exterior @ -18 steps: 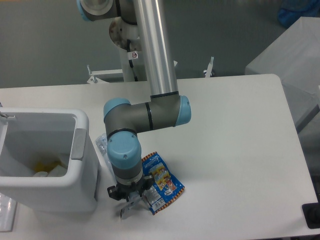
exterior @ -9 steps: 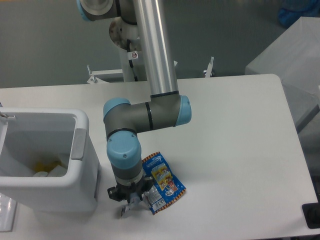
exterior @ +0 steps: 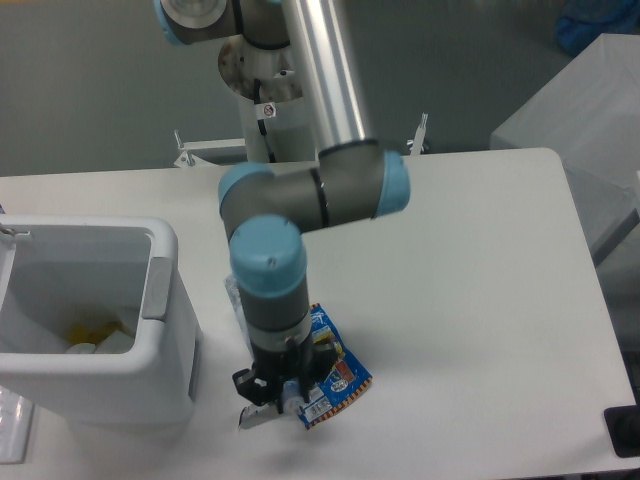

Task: Place the trash in the trash can
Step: 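Close the gripper on the bottle and lift it, then carry the bottle over the white bin and lower it inside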

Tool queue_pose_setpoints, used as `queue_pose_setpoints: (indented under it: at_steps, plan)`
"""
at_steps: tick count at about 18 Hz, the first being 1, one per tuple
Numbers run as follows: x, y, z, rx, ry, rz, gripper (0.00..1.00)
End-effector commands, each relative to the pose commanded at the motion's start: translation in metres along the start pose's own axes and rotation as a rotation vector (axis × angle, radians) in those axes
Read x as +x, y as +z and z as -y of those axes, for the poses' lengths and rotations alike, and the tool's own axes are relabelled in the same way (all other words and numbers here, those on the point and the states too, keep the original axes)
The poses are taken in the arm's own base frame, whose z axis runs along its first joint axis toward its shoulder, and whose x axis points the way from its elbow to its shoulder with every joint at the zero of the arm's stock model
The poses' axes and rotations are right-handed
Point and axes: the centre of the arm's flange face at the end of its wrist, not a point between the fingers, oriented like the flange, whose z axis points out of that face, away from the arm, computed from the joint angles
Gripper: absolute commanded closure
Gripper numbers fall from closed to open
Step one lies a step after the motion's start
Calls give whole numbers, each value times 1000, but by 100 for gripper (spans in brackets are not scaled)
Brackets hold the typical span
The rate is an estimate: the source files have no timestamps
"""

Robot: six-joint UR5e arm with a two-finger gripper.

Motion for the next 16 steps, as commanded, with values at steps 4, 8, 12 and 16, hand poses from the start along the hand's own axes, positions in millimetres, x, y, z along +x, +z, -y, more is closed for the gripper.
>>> queue_pose_setpoints:
  at_steps: [4, 8, 12, 16]
  plan:
    - [-14, -85, 55, 229, -12, -25, 63]
    - [-19, -124, 76, 382, -12, -36, 63]
    - [-9, -158, 79, 454, 0, -56, 63]
    - [28, -211, 68, 523, 47, -98, 63]
